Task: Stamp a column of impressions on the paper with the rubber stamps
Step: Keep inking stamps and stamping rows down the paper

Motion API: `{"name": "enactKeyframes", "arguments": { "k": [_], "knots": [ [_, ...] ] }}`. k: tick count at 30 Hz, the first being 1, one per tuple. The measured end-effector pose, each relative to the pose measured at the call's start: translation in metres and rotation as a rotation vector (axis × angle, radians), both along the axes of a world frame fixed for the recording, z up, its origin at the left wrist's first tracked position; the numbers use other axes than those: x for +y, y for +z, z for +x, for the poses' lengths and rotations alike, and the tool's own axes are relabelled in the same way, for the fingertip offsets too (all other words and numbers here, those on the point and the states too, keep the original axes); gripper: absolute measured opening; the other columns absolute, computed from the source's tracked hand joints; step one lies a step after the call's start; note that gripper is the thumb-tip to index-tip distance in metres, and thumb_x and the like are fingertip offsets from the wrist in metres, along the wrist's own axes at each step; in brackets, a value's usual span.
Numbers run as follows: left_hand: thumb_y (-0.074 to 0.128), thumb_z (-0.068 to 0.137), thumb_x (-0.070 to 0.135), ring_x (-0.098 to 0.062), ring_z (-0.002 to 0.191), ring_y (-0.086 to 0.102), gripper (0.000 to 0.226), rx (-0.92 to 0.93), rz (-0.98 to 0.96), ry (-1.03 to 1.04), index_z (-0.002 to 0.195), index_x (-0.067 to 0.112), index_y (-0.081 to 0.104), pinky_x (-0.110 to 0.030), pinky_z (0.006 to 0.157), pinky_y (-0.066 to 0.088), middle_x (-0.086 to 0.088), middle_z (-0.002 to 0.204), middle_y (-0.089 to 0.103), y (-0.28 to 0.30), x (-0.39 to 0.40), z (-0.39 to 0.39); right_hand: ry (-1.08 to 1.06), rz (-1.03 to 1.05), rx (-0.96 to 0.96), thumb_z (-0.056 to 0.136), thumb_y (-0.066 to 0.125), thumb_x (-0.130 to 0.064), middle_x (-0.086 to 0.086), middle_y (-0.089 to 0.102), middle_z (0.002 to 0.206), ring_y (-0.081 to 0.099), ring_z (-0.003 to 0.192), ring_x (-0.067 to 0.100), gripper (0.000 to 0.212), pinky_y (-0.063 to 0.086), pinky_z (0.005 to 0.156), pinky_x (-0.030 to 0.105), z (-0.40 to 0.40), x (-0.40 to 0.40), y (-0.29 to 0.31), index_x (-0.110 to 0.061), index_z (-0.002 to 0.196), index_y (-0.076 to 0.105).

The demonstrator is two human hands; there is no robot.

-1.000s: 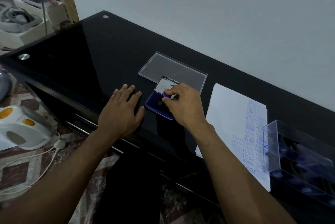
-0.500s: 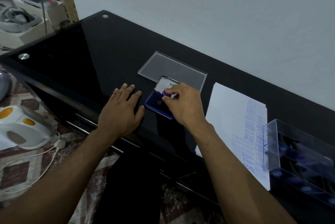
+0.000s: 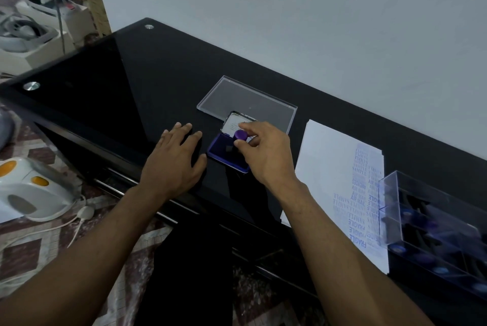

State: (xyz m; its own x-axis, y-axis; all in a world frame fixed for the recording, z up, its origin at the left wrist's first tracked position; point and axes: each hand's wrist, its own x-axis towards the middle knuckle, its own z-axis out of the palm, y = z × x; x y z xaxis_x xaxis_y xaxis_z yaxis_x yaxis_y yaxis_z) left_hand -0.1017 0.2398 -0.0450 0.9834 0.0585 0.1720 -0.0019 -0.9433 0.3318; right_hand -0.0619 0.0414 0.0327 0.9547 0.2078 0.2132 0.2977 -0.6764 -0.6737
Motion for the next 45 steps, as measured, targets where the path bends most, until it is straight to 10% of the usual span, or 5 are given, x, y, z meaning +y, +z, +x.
{"name": "enactKeyframes", "arguments": {
  "k": [19,32,45],
  "knots": [
    [0.049,0.097,0.048,-0.025,0.150,0.025,0.061,-0.042,-0.123,-0.294,0.151,0.020,0.040,-0.048,0.116,0.037,-0.005,0.160,0.033,0.035,-0.150,0.018,-0.306,0.016,-0.044,0.086,0.075,-0.019,-0.003,0.069,0.107,0.065,0.078,0.006,0.025,0.055,0.084,0.023,-0.030,-0.151,0.022,-0.019,0.111,0.075],
    [0.038,0.099,0.055,-0.023,0.156,0.008,0.064,0.023,-0.104,-0.439,0.155,0.025,0.036,-0.035,0.119,0.003,-0.002,0.167,0.022,0.017,-0.223,0.029,-0.373,-0.052,-0.039,0.087,0.075,-0.020,-0.002,0.069,0.107,0.066,0.084,0.008,0.025,0.055,0.084,0.025,-0.042,-0.213,0.012,-0.015,0.111,0.075],
    [0.021,0.092,0.065,-0.029,0.155,0.012,0.074,0.029,-0.015,-0.469,0.151,0.027,0.045,-0.045,0.123,0.005,-0.005,0.165,0.028,0.001,-0.225,0.037,-0.359,-0.084,-0.045,0.087,0.075,-0.021,0.000,0.070,0.106,0.067,0.087,0.012,0.026,0.057,0.086,0.031,-0.038,-0.215,0.001,-0.014,0.112,0.075]
  ]
}}
